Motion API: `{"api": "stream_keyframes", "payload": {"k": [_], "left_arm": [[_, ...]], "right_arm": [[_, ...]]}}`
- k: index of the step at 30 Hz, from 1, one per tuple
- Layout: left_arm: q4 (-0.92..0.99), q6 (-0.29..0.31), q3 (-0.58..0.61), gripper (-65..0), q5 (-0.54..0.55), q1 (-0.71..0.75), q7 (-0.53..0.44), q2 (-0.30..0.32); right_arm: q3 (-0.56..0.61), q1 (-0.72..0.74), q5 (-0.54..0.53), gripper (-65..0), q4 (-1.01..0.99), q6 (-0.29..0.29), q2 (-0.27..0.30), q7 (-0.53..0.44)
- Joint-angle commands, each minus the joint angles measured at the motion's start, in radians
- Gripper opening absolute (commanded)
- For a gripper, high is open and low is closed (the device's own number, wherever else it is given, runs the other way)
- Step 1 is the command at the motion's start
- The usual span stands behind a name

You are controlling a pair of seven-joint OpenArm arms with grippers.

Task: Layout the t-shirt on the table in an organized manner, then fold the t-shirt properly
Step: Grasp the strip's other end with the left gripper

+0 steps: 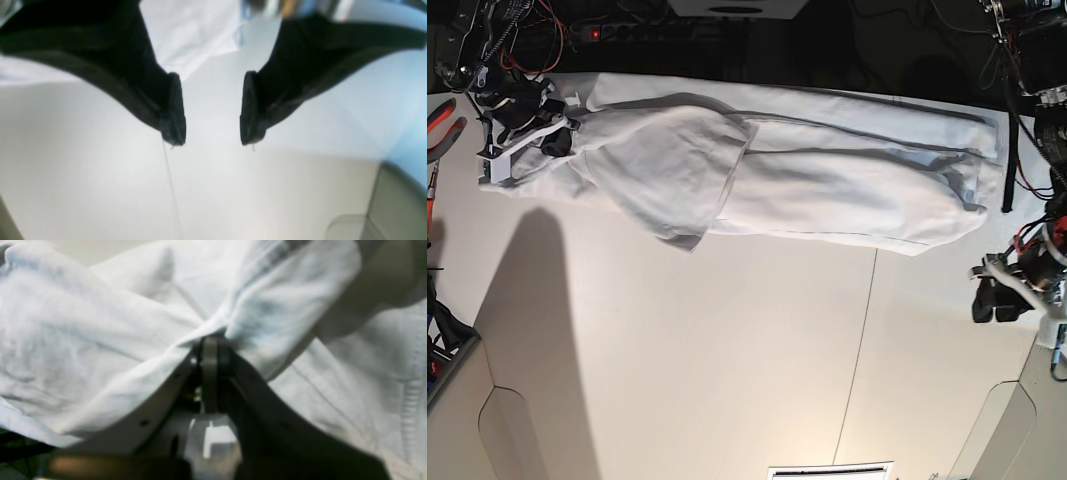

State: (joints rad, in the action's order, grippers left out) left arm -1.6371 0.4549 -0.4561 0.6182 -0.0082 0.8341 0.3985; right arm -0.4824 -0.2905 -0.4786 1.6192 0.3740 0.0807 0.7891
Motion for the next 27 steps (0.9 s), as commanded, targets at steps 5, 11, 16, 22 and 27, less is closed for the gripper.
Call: {"api": "stream_keyframes", "payload": {"k": [5, 11, 16, 22, 27], "left_arm": [[0.137, 0.074, -0.184, -27.7, 0.181, 0.047, 0.061, 0.037], [0.365, 0.126, -0.256, -27.0, 0.282, 0.116, 0.061, 0.056], [0.508, 0.199, -0.270, -27.0, 0.471, 0.126, 0.144, 0.056], [0.572, 0.243, -0.270, -27.0, 0.583, 0.132, 0.224, 0.056], [0.572, 0.243, -0.270, -27.0, 0.476, 0.148, 0.113, 0.074]], "right_arm": [[-0.006, 0.002, -0.008, -65.0, 0.013, 0.005, 0.008, -0.011], [-0.006, 0.002, -0.008, -65.0, 0.013, 0.015, 0.008, -0.011], [-0.005, 0.001, -0.011, -65.0, 0.013, 0.027, 0.008, -0.010], [-0.005, 0.001, -0.012, -65.0, 0.013, 0.027, 0.008, -0.007], [-0.006, 0.001, -0.012, -65.0, 0.013, 0.027, 0.008, -0.007]]}}
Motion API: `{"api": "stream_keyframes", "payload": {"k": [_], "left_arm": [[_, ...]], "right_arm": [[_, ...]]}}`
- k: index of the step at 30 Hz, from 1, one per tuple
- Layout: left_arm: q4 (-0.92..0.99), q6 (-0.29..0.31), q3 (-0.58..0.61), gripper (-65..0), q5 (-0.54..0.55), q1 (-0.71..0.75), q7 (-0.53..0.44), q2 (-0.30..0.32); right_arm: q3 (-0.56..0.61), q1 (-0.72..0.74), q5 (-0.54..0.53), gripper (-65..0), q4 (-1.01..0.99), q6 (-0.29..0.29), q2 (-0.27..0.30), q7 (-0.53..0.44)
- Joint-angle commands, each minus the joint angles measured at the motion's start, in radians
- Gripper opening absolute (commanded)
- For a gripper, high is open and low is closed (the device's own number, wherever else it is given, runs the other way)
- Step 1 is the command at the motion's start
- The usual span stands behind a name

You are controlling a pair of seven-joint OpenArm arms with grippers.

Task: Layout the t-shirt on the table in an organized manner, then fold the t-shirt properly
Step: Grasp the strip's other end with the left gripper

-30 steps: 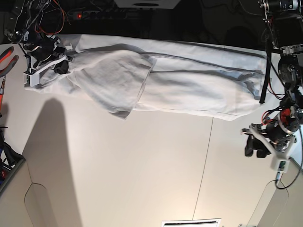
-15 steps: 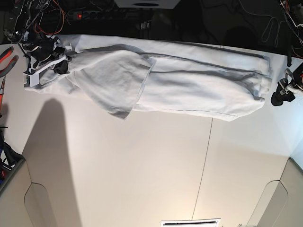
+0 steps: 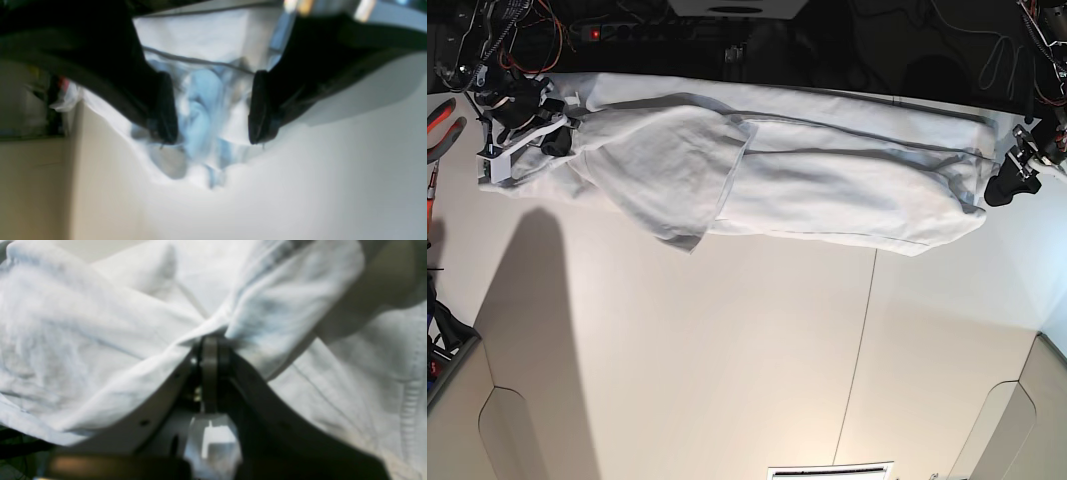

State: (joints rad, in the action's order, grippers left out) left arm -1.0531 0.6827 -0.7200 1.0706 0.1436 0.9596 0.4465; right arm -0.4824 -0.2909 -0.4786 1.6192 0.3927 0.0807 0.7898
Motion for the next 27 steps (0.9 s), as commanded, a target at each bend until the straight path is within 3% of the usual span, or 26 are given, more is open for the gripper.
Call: {"api": "stream_keyframes", "payload": {"k": [1, 8, 11, 14, 21, 27], "left_arm": [[-0.012, 0.015, -0.006, -27.0, -0.005, -0.005, -0.034, 0.031], [-0.012, 0.015, -0.006, -27.0, -0.027, -0.005, -0.186, 0.046], [-0.013, 0.015, -0.006, -26.6, -0.024, -0.005, -0.151, 0.036], [-0.012, 0.015, -0.006, -17.3, -0.024, -0.005, -0.084, 0.029], [-0.012, 0.015, 0.020, -17.3, 0.014, -0.005, -0.072, 0.023], [-0.011, 0.015, 0.098, -17.3, -0.007, -0.005, -0.113, -0.026]], "right_arm": [[-0.005, 0.002, -0.012, -65.0, 0.013, 0.009, 0.008, -0.008], [-0.005, 0.000, -0.019, -65.0, 0.013, 0.023, 0.008, -0.008], [-0.006, 0.000, -0.019, -65.0, 0.013, 0.023, 0.008, -0.005], [-0.005, 0.000, -0.019, -65.0, 0.013, 0.023, 0.008, -0.005], [-0.005, 0.000, -0.019, -65.0, 0.013, 0.024, 0.008, -0.005], [-0.005, 0.000, -0.020, -65.0, 0.013, 0.024, 0.008, -0.005]]}}
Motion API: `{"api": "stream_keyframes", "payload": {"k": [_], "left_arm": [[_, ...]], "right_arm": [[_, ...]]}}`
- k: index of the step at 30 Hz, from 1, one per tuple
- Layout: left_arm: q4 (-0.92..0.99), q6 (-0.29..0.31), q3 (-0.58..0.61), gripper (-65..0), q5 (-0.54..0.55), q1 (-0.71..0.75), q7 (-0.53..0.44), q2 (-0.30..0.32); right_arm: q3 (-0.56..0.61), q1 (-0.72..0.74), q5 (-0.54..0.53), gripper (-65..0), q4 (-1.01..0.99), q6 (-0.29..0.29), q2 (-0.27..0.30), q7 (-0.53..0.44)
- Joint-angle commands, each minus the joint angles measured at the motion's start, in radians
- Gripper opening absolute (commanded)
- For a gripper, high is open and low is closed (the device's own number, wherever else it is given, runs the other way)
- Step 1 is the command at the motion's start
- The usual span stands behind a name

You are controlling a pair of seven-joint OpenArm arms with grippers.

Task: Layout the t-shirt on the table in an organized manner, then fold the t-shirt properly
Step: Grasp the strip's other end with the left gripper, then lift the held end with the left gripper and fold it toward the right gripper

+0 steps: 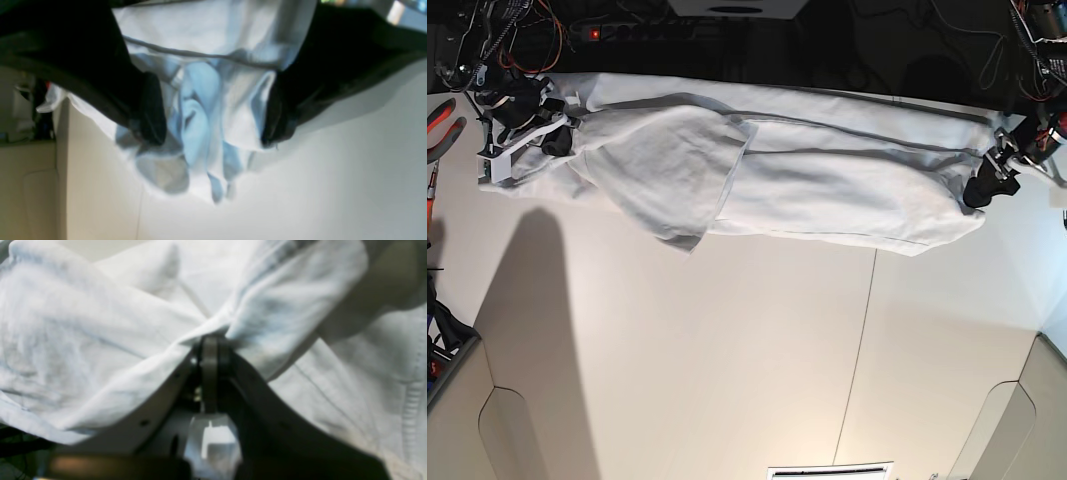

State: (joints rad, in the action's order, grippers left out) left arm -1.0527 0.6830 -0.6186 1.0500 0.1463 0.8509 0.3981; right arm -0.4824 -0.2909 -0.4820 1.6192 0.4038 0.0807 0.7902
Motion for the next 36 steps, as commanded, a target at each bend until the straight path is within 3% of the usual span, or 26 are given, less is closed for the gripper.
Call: {"api": "stream_keyframes", "payload": {"k": [1, 8, 17, 18, 20, 24, 25, 30, 36], "left_arm": [[-0.012, 0.015, 0.009, -17.3, 0.001, -0.008, -0.018, 0.014], [-0.012, 0.015, 0.037, -17.4, -0.003, -0.008, -0.023, -0.007], [-0.012, 0.015, 0.037, -17.9, 0.034, -0.008, 0.048, -0.007], [-0.012, 0.015, 0.037, -19.6, 0.034, -0.008, 0.048, -0.007], [-0.012, 0.015, 0.037, -29.4, 0.034, -0.008, 0.048, -0.007], [-0.012, 0.015, 0.037, -60.8, 0.069, -0.008, 0.048, -0.007], [-0.012, 0.015, 0.037, -65.0, 0.084, -0.008, 0.048, -0.007], [-0.018, 0.015, 0.037, -65.0, 0.185, -0.008, 0.072, -0.007], [-0.096, 0.015, 0.037, -65.0, 0.434, -0.008, 0.290, -0.007]], "right_arm": [[-0.005, 0.000, -0.016, -65.0, 0.013, 0.013, 0.008, -0.005], [-0.005, 0.000, -0.016, -65.0, 0.013, 0.023, 0.008, -0.005], [-0.005, 0.000, -0.035, -65.0, 0.013, 0.023, 0.008, -0.005], [-0.005, 0.000, -0.038, -65.0, 0.013, 0.023, 0.008, -0.005], [-0.005, 0.000, -0.038, -65.0, 0.013, 0.023, 0.008, -0.005], [-0.005, 0.000, -0.038, -65.0, 0.013, 0.023, 0.008, -0.005], [-0.005, 0.000, -0.038, -65.0, 0.013, 0.023, 0.008, -0.005], [-0.005, 0.000, -0.038, -65.0, 0.013, 0.023, 0.008, -0.005], [-0.005, 0.000, -0.038, -65.0, 0.013, 0.023, 0.008, -0.005]]}}
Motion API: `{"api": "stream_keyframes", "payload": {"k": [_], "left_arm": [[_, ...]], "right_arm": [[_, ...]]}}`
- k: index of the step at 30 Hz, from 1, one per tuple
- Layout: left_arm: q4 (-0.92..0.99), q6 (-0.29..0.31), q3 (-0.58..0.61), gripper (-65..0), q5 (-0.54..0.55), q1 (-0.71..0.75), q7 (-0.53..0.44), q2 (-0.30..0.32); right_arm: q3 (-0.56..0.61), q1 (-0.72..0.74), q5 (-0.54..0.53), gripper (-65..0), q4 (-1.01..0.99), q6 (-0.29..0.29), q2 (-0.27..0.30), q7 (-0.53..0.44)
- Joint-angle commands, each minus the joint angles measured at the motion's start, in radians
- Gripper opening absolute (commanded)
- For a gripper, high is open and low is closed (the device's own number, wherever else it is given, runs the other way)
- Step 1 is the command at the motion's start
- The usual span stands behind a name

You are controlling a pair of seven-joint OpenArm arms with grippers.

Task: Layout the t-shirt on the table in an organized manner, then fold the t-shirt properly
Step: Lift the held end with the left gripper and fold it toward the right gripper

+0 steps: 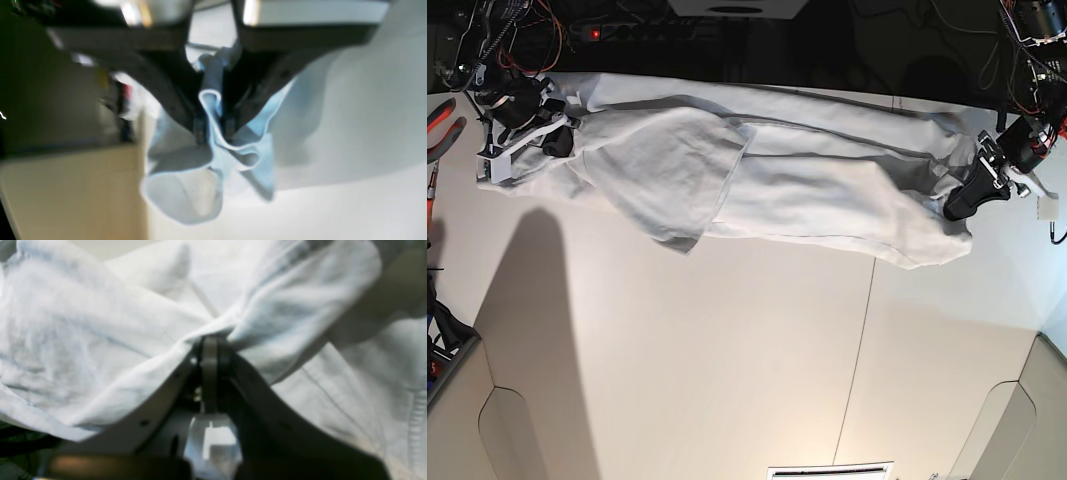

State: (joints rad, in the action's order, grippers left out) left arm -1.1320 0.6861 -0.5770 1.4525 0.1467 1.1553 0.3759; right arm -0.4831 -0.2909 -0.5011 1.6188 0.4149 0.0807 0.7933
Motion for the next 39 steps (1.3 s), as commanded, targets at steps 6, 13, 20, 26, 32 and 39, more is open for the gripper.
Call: {"api": "stream_keyframes", "payload": {"k": [6, 13, 20, 26, 32, 39], "left_arm": [[-0.166, 0.012, -0.005, -65.0, 0.031, 0.007, 0.092, -0.011], [-0.322, 0.012, 0.064, -65.0, 0.031, 0.074, 0.102, -0.102], [-0.333, 0.012, 0.229, -65.0, 0.031, 0.069, 0.071, -0.156], [-0.333, 0.012, 0.321, -65.0, 0.031, 0.051, 0.068, -0.198], [-0.334, 0.012, 0.383, -65.0, 0.031, 0.022, 0.064, -0.229], [-0.334, 0.012, 0.455, -65.0, 0.031, 0.016, 0.051, -0.259]], "right_arm": [[-0.005, 0.000, -0.019, -65.0, 0.013, 0.012, 0.008, -0.008], [-0.005, 0.000, -0.019, -65.0, 0.013, 0.012, 0.008, -0.009], [-0.005, 0.000, -0.019, -65.0, 0.013, 0.012, 0.008, -0.008], [-0.005, 0.000, -0.019, -65.0, 0.013, 0.012, 0.008, -0.009], [-0.005, 0.000, -0.019, -65.0, 0.013, 0.011, 0.008, -0.009], [-0.005, 0.000, -0.020, -65.0, 0.013, 0.011, 0.008, -0.009]]}}
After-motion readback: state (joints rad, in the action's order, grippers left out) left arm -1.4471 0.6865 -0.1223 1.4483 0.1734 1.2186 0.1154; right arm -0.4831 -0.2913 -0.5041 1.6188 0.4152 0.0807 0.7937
